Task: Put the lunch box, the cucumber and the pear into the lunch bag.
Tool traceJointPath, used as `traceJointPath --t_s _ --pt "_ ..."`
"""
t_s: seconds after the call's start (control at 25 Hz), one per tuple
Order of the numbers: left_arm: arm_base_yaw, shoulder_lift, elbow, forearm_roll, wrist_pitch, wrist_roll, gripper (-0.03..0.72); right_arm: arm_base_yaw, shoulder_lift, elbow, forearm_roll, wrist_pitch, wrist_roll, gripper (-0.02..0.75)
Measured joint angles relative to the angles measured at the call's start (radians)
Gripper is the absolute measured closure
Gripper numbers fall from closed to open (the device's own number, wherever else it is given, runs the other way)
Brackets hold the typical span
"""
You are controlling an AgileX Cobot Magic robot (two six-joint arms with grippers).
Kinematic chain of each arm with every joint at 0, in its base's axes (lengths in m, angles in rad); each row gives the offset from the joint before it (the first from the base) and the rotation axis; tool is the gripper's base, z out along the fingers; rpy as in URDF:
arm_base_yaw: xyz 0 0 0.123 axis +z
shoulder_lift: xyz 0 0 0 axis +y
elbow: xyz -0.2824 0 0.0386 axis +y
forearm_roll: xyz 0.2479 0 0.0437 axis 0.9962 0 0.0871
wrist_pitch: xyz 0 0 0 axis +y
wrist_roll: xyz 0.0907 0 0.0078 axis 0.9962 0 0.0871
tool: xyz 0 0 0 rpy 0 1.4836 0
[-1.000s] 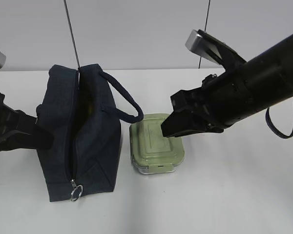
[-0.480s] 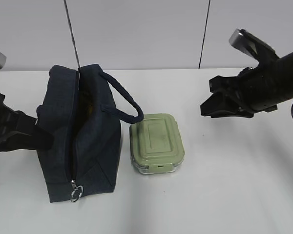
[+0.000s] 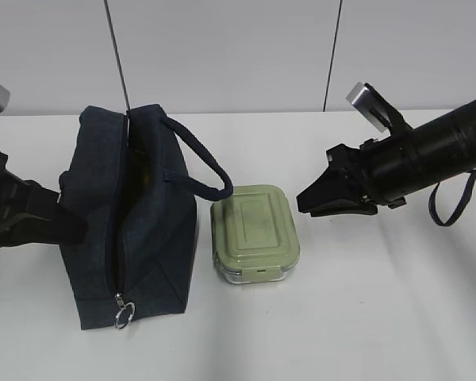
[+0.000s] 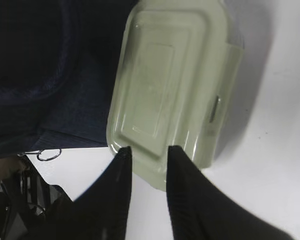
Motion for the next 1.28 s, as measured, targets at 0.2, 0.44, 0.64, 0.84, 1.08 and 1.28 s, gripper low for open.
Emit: traceJointPath --t_s 0.2,0.44,0.64,0.84,1.08,1.28 --pt "0.0 0.0 0.0 0.0 0.006 0.0 0.685 0.0 0.003 -0.002 0.017 -0.015 -0.006 0.544" --pt "0.0 0.0 0.0 0.0 0.011 0.0 0.685 0.0 0.005 -0.01 0.013 -0.065 -0.011 0.529" --pt "0.0 0.0 0.0 0.0 0.011 0.0 0.685 0.0 0.005 -0.01 0.003 -0.076 -0.045 0.302" --pt "0.0 0.0 0.0 0.0 0.011 0.0 0.685 0.0 0.021 -0.018 0.002 -0.067 -0.05 0.186" --pt "0.0 0.0 0.0 0.001 0.012 0.0 0.685 0.0 0.147 -0.107 -0.002 0.053 -0.003 0.175" --pt "0.0 0.0 0.0 0.001 0.02 0.0 0.685 0.0 0.198 -0.197 -0.171 0.069 0.123 0.175"
